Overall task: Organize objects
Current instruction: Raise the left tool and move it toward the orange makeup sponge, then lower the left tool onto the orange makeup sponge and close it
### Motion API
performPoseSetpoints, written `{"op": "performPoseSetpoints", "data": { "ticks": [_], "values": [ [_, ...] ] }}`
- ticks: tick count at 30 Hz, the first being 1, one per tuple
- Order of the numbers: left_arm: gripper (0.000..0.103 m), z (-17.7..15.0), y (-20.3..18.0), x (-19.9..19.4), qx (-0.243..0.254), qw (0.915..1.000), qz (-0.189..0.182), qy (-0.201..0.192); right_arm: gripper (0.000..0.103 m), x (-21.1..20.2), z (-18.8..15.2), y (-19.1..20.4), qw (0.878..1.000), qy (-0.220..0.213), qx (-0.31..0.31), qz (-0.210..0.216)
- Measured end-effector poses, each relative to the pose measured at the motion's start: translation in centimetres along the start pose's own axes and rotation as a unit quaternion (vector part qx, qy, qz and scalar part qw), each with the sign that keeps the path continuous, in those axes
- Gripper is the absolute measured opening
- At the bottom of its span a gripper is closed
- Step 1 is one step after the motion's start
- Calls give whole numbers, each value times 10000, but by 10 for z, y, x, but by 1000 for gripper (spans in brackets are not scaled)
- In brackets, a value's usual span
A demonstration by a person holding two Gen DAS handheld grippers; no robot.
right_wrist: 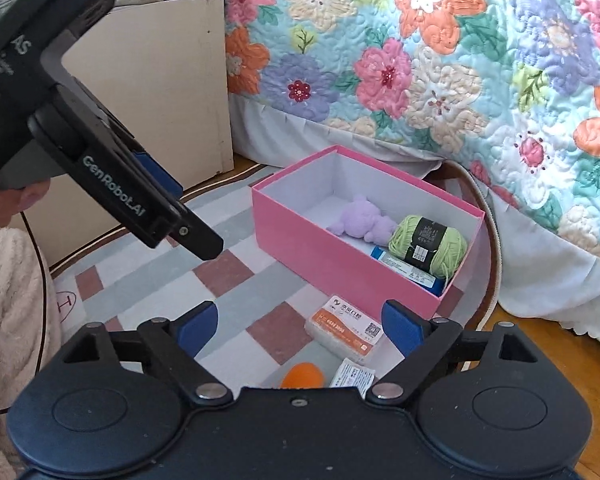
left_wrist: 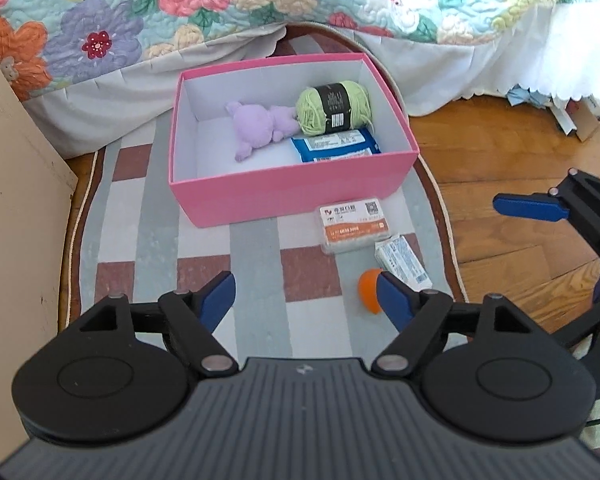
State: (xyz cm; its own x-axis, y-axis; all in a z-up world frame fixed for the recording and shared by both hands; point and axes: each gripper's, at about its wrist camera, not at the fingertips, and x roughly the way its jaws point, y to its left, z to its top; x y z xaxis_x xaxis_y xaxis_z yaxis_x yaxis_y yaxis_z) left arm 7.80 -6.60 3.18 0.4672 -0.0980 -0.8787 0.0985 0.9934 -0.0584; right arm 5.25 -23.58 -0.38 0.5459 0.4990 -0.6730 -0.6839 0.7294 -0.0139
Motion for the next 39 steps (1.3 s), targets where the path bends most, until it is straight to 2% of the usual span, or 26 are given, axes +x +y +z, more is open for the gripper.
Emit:
{"op": "performPoseSetpoints", "data": {
  "ticks": [3, 6, 8, 12, 14, 16, 17, 19, 22, 26, 31, 37, 39],
  "values": [
    [84, -9, -3, 5, 31, 10000, -24, -53, 95, -2, -8, 0, 9999, -129, 30, 57],
    [84, -17, -6, 15, 110, 9997, -120, -201, 99, 8, -26, -3, 9990, -337, 263, 115],
    [84, -23, -6, 25, 125, 9992, -266, -264, 99, 21, -41, -5, 9985, -335, 422, -36],
    [84, -33, -8, 38, 133, 9977, -562, -351, 99, 37, -67, -1, 9971, -628, 344, -237],
    [84, -38, -11, 43, 161, 9972, -602, -416, 99, 38, -74, 4, 9971, -724, 211, -96],
    [84, -42, -13, 48, 158, 9963, -706, -463, 99, 41, -76, 10, 9983, -584, 46, -12],
    [84, -44, -14, 51, 168, 9960, -733, -473, 99, 43, -77, 13, 9985, -526, -13, -127],
    [84, -48, -17, 58, 186, 9953, -824, -464, 99, 45, -78, 14, 9983, -478, 103, -332],
    [84, -53, -20, 71, 111, 9942, -986, -420, 99, 55, -79, 13, 9989, -181, 329, -287],
    [84, -61, -17, 90, -77, 9927, -1166, -293, 99, 62, -84, 19, 9989, -71, 370, -276],
    [84, -66, -15, 107, -160, 9945, -1019, -195, 99, 74, -88, 18, 9980, -12, 613, -166],
    [82, -68, -8, 127, -444, 9933, -1061, -83, 94, 94, -98, 18, 9975, 156, 654, -234],
    [82, -69, -8, 132, -428, 9934, -1053, -161, 93, 100, -101, 17, 9970, 205, 727, -183]
  ]
}}
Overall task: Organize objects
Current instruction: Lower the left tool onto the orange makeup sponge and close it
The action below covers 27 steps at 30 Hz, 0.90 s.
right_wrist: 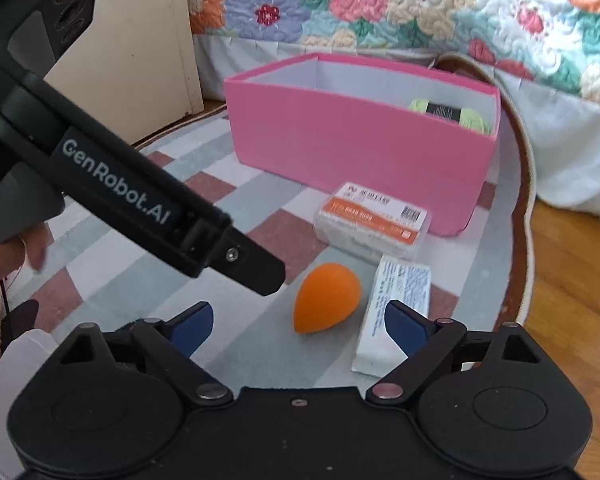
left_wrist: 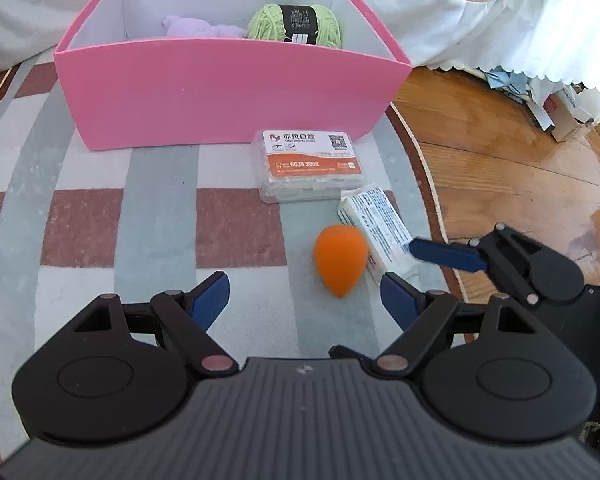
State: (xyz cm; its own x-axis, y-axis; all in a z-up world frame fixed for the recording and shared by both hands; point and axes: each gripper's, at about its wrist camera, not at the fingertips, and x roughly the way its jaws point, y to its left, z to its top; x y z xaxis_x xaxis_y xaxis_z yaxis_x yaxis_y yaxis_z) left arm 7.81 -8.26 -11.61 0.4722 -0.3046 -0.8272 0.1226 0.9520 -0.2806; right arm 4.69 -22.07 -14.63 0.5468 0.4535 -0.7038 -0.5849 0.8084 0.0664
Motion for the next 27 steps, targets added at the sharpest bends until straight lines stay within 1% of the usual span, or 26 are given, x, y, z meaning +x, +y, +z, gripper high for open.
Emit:
{"op": "performPoseSetpoints", "data": {
  "ticks": [5, 6, 9, 10, 11, 12, 13, 14, 15, 17, 18, 20, 24, 26, 27],
  "values": [
    [78, 0, -5, 7, 138, 9995, -180, -203, 88, 11, -2, -1, 10000, 20, 86, -25],
    [76, 1, -6, 9, 133, 9995, -210, -214, 87, 12, -2, -1, 9999, 12, 101, -23],
    [62, 3, -8, 19, 77, 9996, -219, -185, 82, 18, -2, -2, 9998, 14, 171, -56],
    [57, 4, -7, 22, 41, 9995, -245, -192, 78, 20, -2, -2, 9998, 18, 202, -77],
    [55, 4, -6, 25, -3, 9994, -282, -183, 75, 22, -2, -2, 9997, 13, 220, -103],
    [51, 4, -5, 28, -50, 9993, -319, -163, 73, 23, -2, -3, 9997, -4, 217, -151],
    [43, 4, -5, 31, -91, 9992, -354, -140, 69, 24, -1, -2, 9995, -13, 208, -220],
    [37, 4, -4, 34, -129, 9990, -403, -114, 63, 25, -1, -2, 9994, -25, 196, -296],
    [29, 4, -4, 36, -179, 9988, -458, -88, 61, 26, -1, -1, 9991, -49, 180, -369],
    [26, 4, -2, 39, -301, 9975, -625, -97, 50, 27, -1, 0, 9986, -74, 180, -495],
    [23, 4, -1, 40, -339, 9970, -687, -112, 48, 26, -1, 1, 9984, -83, 169, -524],
    [23, 4, -3, 42, -336, 9970, -686, -111, 46, 27, -3, 4, 9980, -95, 112, -614],
    [23, 3, -3, 43, -356, 9969, -692, -101, 45, 26, -6, 7, 9976, -130, 73, -669],
    [24, 3, -2, 44, -435, 9965, -715, -87, 46, 26, -6, 6, 9976, -126, 63, -675],
    [27, 3, -1, 44, -459, 9963, -721, -67, 46, 26, -6, 6, 9975, -130, 59, -685]
  ]
}}
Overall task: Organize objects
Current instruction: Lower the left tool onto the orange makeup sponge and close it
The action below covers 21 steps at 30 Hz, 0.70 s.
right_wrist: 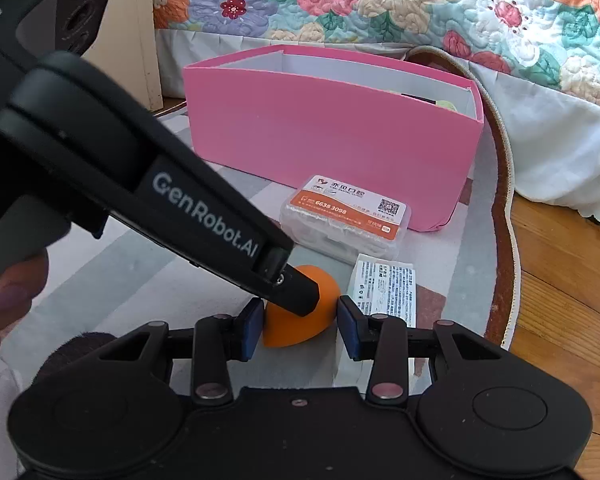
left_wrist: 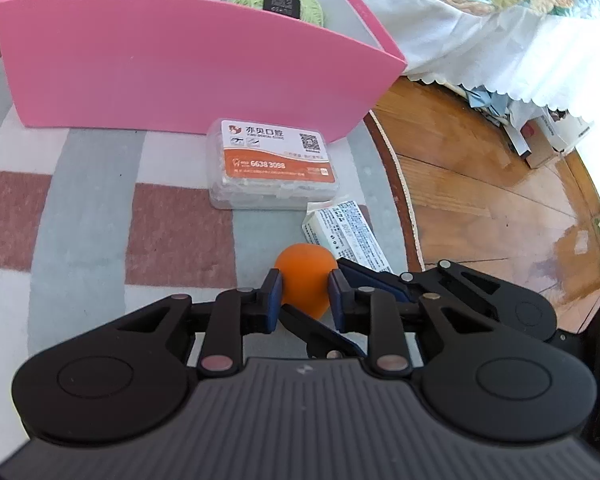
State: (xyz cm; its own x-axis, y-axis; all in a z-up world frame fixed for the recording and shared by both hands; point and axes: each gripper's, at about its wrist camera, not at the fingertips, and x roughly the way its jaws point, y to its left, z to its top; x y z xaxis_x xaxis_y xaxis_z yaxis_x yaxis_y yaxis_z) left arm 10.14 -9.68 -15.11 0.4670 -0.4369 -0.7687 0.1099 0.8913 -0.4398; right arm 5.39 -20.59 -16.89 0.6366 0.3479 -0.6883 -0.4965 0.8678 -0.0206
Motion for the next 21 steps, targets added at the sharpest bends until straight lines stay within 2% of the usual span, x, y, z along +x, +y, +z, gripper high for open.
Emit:
{"op": "performPoseSetpoints", "data": {
  "ticks": [4, 12, 21],
  "values": [
    [29, -1, 1, 3, -32, 9999, -39, 89, 46, 2, -2, 2, 10000, -11, -65, -72],
    [29, -4, -17, 0, 461, 9984, 224, 251, 44, -6, -2, 12, 9991, -2, -383, -206],
    [28, -6, -12, -24, 366, 9989, 209, 182, 43, -16, 9, 21, 9990, 16, -446, -92]
  ]
}}
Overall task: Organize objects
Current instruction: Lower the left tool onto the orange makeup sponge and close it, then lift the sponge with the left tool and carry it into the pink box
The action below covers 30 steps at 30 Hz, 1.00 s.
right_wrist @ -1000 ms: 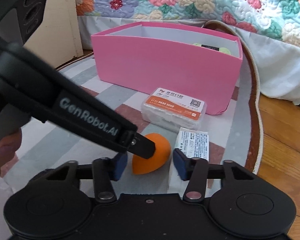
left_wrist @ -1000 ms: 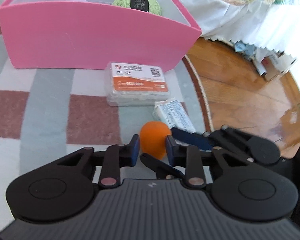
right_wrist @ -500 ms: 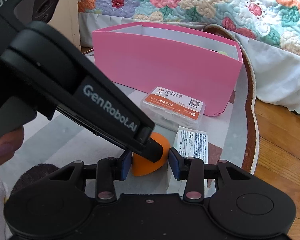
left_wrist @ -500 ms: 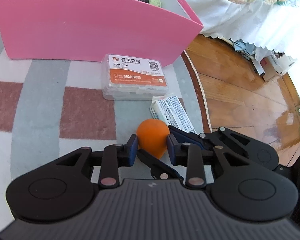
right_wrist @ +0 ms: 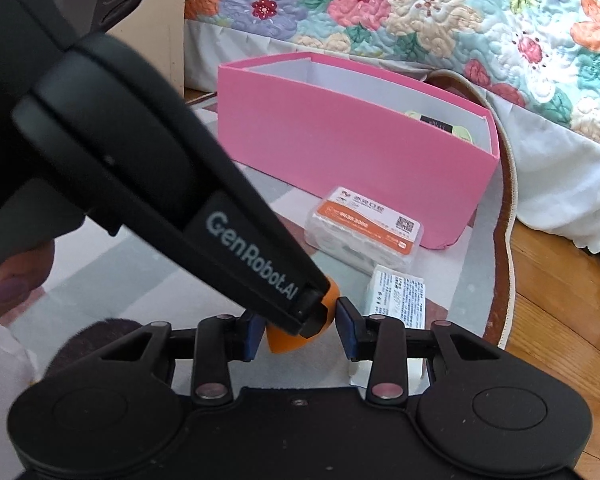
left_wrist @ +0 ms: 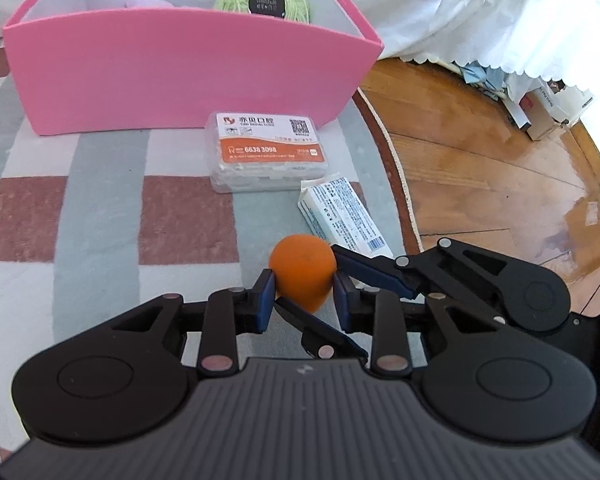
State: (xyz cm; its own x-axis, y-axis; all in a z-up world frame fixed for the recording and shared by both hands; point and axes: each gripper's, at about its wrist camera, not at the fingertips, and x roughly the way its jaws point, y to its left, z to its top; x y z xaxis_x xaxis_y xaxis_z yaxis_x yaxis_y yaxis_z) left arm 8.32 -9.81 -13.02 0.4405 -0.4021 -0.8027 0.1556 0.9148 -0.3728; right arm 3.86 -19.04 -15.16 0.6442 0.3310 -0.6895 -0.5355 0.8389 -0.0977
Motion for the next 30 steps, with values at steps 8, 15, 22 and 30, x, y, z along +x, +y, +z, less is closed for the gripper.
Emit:
{"op": "performPoseSetpoints", "data": {
  "ticks": [8, 15, 22, 30],
  "values": [
    [29, 3, 2, -19, -294, 9995, -65, 77, 42, -12, 12, -3, 9988, 161, 374, 264],
    [28, 5, -4, -38, -284, 9994, 72, 169, 42, -24, 23, -4, 9962, 282, 607, 549],
    [28, 8, -13, -62, -141, 9980, 478, 395, 42, -36, 34, 5, 9930, 408, 596, 932],
    [29, 13, -12, -94, -242, 9988, 414, 122, 42, -59, 56, 9, 9917, 371, 591, 1080]
  ]
}}
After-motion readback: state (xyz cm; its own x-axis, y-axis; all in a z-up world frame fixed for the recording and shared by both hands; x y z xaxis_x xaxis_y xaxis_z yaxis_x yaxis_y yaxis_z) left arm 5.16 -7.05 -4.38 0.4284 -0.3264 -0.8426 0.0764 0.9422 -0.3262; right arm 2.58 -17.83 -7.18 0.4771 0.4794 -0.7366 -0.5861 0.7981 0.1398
